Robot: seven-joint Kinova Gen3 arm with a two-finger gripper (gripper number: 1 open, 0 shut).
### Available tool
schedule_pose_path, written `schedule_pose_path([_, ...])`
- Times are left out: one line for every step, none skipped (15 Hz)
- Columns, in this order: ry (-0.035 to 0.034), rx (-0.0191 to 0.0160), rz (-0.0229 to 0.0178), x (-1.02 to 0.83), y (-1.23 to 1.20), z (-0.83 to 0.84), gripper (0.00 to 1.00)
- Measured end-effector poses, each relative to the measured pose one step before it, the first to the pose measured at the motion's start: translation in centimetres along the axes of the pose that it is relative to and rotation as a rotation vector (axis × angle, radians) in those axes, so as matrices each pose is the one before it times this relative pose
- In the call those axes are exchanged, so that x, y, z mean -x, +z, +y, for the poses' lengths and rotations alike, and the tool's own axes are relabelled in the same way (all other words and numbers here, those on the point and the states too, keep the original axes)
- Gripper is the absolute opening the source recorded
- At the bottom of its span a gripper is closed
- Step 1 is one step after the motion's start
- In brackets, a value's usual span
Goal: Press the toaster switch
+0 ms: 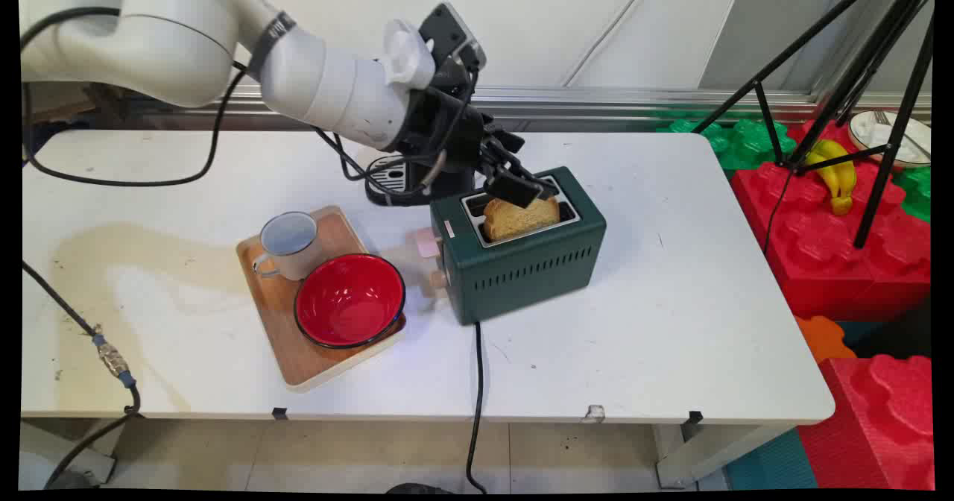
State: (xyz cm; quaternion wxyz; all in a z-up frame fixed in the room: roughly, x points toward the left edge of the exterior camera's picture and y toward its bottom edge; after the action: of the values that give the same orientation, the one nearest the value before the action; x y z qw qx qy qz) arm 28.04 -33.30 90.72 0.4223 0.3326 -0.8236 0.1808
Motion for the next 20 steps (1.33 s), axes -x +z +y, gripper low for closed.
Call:
schedule_pose_path([0.00321,0.00136,0.00104,-0.08,-0.434,0.051,1.0])
schedule_pose_path([0.00231,0.00047,0.00115,-0.057,-0.314,0.024,1.0])
schedule_pose_path([0.00347,0.00074,0.0008,-0.065,-0.529,0.021,1.0])
schedule_pose_path([0.00297,0.00054,0.0005,-0.046,-0.464,0.007,1.0])
schedule_pose_path([0.00311,0.00109,0.0003,-0.031,-0.493,-0.003,1.0])
schedule_pose_path([0.00248,0.00064,0.0002,-0.024,-0.374,-0.008,1.0])
schedule_pose_path([0.00357,0.00176,-0.0009,0.008,-0.618,-0.011,1.0])
schedule_pose_path([0.00213,0.00085,-0.00032,0.005,-0.393,-0.012,1.0])
schedule_pose_path([0.00388,0.0009,-0.00149,0.035,-0.626,-0.023,1.0])
schedule_pose_path([0.00238,0.00054,-0.001,0.023,-0.384,-0.02,1.0])
schedule_pose_path([0.00433,0.00102,-0.00202,0.054,-0.612,-0.025,1.0])
schedule_pose_path([0.00584,0.00166,-0.00448,0.118,-0.799,-0.039,1.0])
schedule_pose_path([0.00492,0.00103,-0.00385,0.104,-0.595,-0.037,1.0])
schedule_pose_path([0.00551,0.00155,-0.00582,0.184,-0.61,-0.038,1.0])
schedule_pose_path([0.00365,0.00095,-0.00397,0.136,-0.406,-0.028,1.0])
schedule_pose_path([0.00589,0.00206,-0.00831,0.283,-0.588,-0.032,1.0])
schedule_pose_path([0.00341,0.0014,-0.00533,0.191,-0.365,-0.019,1.0])
schedule_pose_path([0.0045,0.00253,-0.00936,0.356,-0.542,-0.011,1.0])
schedule_pose_path([0.00238,0.00213,-0.00651,0.242,-0.333,0.002,1.0])
schedule_pose_path([0.00339,0.00289,-0.00953,0.383,-0.484,0.026,1.0])
